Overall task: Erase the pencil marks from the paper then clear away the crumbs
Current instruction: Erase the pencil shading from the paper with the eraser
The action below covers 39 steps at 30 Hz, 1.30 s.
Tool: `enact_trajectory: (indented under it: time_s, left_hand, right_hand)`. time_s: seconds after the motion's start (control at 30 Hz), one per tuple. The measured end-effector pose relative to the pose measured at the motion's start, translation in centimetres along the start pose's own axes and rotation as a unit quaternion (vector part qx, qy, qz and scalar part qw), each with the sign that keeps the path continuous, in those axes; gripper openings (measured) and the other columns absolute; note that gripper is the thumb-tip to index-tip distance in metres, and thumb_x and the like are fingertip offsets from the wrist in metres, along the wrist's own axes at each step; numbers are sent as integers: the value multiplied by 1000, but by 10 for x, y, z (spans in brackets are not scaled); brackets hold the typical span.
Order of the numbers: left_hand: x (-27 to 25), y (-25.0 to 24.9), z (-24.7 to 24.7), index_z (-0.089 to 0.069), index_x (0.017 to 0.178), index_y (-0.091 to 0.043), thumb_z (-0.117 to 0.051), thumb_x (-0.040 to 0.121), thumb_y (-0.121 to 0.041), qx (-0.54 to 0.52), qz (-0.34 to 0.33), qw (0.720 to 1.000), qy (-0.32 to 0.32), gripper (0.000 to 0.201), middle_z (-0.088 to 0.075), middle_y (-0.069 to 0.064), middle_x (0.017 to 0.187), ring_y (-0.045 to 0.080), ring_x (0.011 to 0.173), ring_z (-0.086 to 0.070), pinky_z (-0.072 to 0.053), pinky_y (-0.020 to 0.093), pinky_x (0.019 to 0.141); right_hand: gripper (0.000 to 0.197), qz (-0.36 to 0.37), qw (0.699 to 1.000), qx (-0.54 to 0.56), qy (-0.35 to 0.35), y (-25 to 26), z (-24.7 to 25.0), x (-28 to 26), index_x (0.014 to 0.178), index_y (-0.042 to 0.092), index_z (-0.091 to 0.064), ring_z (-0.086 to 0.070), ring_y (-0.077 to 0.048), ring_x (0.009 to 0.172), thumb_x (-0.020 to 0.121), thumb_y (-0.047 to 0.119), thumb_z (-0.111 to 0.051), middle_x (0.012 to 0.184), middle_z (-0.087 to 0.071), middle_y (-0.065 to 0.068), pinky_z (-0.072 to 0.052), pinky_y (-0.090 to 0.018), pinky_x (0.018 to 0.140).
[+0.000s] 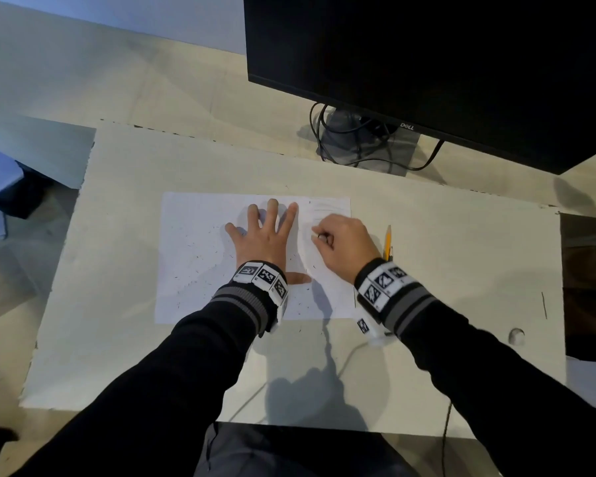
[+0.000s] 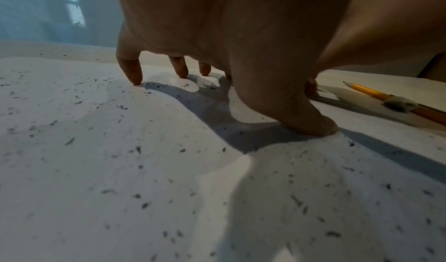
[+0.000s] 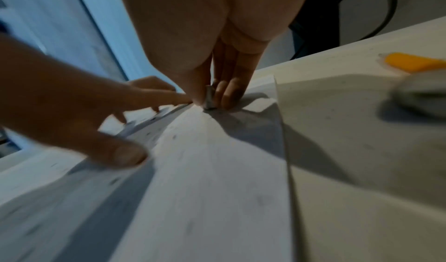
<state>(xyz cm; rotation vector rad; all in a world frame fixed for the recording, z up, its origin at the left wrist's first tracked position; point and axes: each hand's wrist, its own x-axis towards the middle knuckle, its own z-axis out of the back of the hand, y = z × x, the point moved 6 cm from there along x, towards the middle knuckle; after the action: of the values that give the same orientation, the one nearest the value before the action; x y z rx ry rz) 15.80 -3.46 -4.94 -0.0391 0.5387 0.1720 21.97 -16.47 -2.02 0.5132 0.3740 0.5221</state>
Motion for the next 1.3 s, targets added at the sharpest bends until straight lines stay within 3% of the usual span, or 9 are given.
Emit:
enact_trajectory:
  time_s: [0.1, 0.27, 0.4, 0.57, 0.7, 0.83, 1.0, 1.17, 1.3]
  left_hand:
    - [0, 0, -1, 22, 152, -32, -48, 54, -98, 5, 1, 1000, -3, 137, 3, 3, 154, 36, 139, -11, -32, 64, 100]
    - [-1, -1, 2, 20, 152, -34, -52, 53, -97, 3, 2, 1000, -3, 137, 1, 3, 156, 36, 140, -12, -34, 63, 99]
    - [-2, 0, 3, 21, 152, -33, -49, 53, -98, 9, 3, 1000, -4, 137, 2, 3, 157, 36, 140, -12, -34, 63, 100]
    - [-1, -3, 3, 23, 151, -32, -48, 54, -98, 8, 10, 1000, 4, 138, 5, 4, 158, 37, 141, -11, -32, 64, 101]
    - [-2, -4, 3, 24, 151, -32, -48, 54, -98, 2, 8, 1000, 6, 137, 6, 5, 159, 37, 141, -10, -32, 65, 102]
    - [-2, -3, 3, 23, 151, -32, -49, 54, -98, -1, 8, 1000, 9, 137, 7, 4, 159, 36, 142, -11, -31, 65, 103]
    - [-1, -4, 3, 23, 151, -32, -47, 53, -99, 1, 8, 1000, 3, 138, 6, 4, 158, 37, 140, -12, -33, 65, 101]
    - [-3, -4, 4, 21, 152, -33, -47, 54, -98, 3, 10, 1000, 1, 137, 5, 4, 157, 36, 139, -13, -33, 65, 101]
    - [-2, -4, 3, 24, 151, -32, -48, 54, -98, 0, 10, 1000, 5, 137, 6, 4, 158, 37, 141, -11, -32, 65, 102]
  right_hand:
    - [9, 9, 999, 10, 31, 2, -2, -14, 89, 10, -71, -61, -14, 82, 91, 16, -65, 89, -66, 2, -54, -32, 82]
    - [8, -60, 994, 46, -72, -11, 3, 2, 91, 11, -73, -60, -15, 80, 88, 16, -67, 85, -68, 1, -53, -33, 82]
    - [7, -10, 999, 52, -6, 6, -8, -30, 82, 11, -69, -54, -9, 72, 88, 14, -68, 79, -59, 9, -53, -31, 76]
    - [7, -104, 987, 64, -100, -17, 7, -10, 90, 11, -73, -60, -14, 79, 89, 14, -66, 87, -67, 0, -54, -33, 83]
    - [8, -41, 998, 47, -11, 8, -8, -25, 87, 12, -70, -57, -12, 78, 91, 16, -64, 84, -64, 4, -53, -31, 81]
    - [9, -120, 985, 60, -111, -25, 15, -15, 91, 9, -73, -57, -13, 74, 89, 13, -67, 83, -66, 1, -54, -32, 80]
    - [10, -40, 999, 33, -17, 2, -2, -19, 86, 10, -73, -60, -17, 78, 89, 16, -66, 84, -66, 0, -53, -34, 79]
    - [8, -89, 990, 60, -89, -18, 16, 8, 82, 9, -73, -57, -13, 69, 86, 15, -70, 76, -65, 1, -55, -32, 74]
    - [7, -63, 996, 44, -43, -9, 2, -21, 84, 13, -71, -55, -8, 72, 89, 16, -67, 79, -60, 8, -47, -21, 73]
